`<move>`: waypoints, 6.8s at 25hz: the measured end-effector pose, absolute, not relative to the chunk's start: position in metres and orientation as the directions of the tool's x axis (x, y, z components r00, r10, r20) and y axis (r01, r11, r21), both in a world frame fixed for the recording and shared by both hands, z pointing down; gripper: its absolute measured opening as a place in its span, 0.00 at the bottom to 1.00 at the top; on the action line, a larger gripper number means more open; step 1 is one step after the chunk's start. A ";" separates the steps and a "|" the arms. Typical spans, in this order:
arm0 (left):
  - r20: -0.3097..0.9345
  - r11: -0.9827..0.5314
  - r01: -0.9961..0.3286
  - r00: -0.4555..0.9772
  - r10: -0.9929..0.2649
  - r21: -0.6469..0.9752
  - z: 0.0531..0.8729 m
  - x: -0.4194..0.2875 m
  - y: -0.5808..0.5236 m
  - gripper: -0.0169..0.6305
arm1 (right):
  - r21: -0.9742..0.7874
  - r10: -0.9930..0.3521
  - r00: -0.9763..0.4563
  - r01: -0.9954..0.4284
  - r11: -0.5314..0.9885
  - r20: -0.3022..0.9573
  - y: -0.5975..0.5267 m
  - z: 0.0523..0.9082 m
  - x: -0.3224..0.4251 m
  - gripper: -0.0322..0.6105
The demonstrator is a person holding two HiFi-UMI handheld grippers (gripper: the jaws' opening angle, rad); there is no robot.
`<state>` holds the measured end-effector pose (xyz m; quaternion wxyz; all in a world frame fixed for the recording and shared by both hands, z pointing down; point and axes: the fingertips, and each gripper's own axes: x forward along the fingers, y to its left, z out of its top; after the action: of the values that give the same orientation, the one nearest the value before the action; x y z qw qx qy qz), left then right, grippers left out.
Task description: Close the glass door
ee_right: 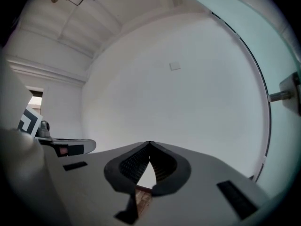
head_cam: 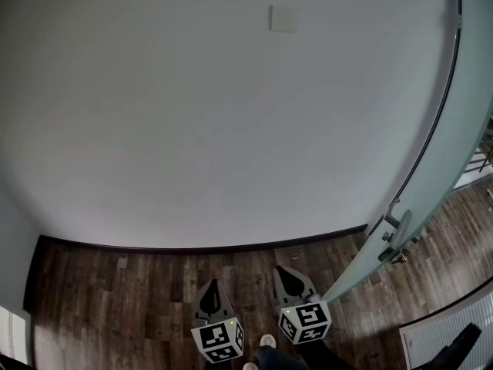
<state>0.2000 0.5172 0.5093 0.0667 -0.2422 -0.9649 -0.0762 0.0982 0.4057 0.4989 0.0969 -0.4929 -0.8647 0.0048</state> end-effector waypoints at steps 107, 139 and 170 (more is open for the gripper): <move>0.069 0.207 -0.970 -0.200 -0.977 0.129 0.465 -0.220 0.221 0.03 | -0.003 -0.588 -0.802 -0.591 0.806 0.101 0.208 0.458 -0.137 0.04; 0.219 -0.339 -0.811 0.264 -0.939 -0.477 0.435 -0.168 0.173 0.20 | -0.043 -0.721 -0.690 -0.724 0.689 0.069 0.198 0.452 -0.024 0.03; 0.473 -0.485 -0.005 0.210 -0.856 -0.875 0.479 -0.162 0.140 0.22 | -0.029 -0.717 -0.693 -0.720 0.693 0.080 0.190 0.459 -0.041 0.04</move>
<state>-0.1620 0.1401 0.4790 -0.3935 0.6710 -0.3207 0.5404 -0.0413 0.1898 0.4595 0.0313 0.3906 -0.9196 0.0290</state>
